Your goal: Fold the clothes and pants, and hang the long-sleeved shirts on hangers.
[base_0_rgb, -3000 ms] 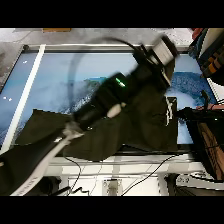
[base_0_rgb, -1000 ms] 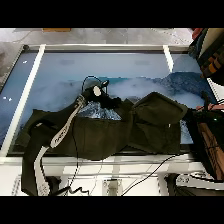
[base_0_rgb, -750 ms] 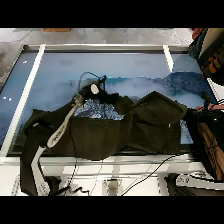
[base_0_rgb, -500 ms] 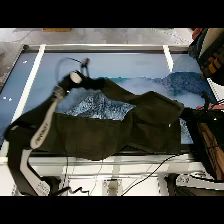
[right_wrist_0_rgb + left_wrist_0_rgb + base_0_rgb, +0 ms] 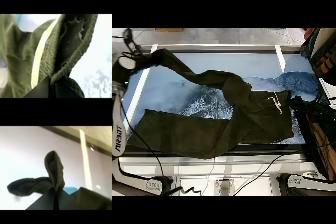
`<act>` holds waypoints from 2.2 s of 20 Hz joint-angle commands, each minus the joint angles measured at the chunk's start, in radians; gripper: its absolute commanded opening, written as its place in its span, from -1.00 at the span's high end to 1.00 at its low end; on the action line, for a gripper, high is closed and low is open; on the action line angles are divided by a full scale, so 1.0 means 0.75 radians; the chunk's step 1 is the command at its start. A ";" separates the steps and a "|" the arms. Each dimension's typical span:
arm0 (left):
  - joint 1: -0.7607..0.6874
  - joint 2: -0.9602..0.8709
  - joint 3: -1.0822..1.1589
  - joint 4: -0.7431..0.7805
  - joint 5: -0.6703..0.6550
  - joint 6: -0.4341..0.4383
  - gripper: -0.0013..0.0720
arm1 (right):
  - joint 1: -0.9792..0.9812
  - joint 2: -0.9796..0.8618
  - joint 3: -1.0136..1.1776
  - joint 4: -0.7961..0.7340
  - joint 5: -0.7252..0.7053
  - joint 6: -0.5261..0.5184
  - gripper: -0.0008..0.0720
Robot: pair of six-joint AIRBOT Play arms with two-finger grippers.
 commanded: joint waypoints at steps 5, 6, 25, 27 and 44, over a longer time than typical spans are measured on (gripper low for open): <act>0.266 0.036 0.001 0.294 -0.304 0.124 0.92 | 0.063 0.004 0.002 0.031 -0.406 0.120 0.90; 0.299 0.044 0.001 0.315 -0.304 0.123 0.93 | 0.063 0.008 0.002 0.032 -0.443 0.120 0.90; 0.405 -0.100 -0.001 0.288 -0.273 0.070 0.92 | 0.063 0.008 0.001 -0.050 -0.497 0.119 0.90; 0.397 -0.140 -0.001 0.254 -0.252 0.069 0.73 | 0.063 0.008 0.001 -0.069 -0.497 0.119 0.90; 0.415 -0.179 -0.245 0.433 -0.479 -0.290 -0.83 | 0.063 0.008 0.001 -0.170 -0.498 0.117 0.90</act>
